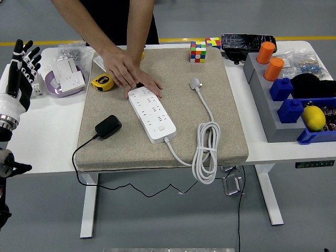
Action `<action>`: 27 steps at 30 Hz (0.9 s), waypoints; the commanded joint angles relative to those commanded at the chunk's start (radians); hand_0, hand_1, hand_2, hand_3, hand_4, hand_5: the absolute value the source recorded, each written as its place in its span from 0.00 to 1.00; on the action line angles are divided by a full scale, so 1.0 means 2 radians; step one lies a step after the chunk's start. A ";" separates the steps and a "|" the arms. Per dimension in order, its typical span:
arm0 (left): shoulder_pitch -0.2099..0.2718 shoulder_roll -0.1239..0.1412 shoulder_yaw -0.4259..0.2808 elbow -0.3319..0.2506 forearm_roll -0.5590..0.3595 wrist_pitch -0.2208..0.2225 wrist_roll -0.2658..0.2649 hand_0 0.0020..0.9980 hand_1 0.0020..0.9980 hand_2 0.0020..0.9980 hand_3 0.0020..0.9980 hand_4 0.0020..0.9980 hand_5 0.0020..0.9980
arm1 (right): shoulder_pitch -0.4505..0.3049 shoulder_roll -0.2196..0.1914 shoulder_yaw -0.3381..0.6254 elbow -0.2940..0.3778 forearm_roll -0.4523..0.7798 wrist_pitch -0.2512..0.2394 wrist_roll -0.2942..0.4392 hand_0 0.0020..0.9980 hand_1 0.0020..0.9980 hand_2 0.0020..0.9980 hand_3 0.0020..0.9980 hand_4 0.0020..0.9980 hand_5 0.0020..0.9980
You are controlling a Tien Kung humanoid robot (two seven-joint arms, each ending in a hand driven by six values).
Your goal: Pick up the plug,place it near the board,insert it into the board,press the button
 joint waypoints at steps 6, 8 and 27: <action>0.015 -0.002 -0.016 -0.008 -0.094 -0.012 0.009 0.86 0.86 0.83 0.84 1.00 1.00 | 0.001 -0.001 0.002 0.000 0.000 0.000 0.000 0.94 0.84 0.78 0.79 1.00 1.00; 0.019 -0.003 -0.019 -0.007 -0.090 -0.012 0.011 0.86 0.86 0.83 0.84 1.00 1.00 | 0.001 -0.001 0.001 0.000 0.000 0.000 0.000 0.94 0.84 0.78 0.79 1.00 1.00; 0.040 -0.005 -0.004 -0.022 0.115 0.027 0.005 0.81 0.81 0.79 0.80 1.00 1.00 | 0.003 -0.002 0.002 0.000 0.003 -0.004 0.001 0.94 0.85 0.78 0.80 1.00 1.00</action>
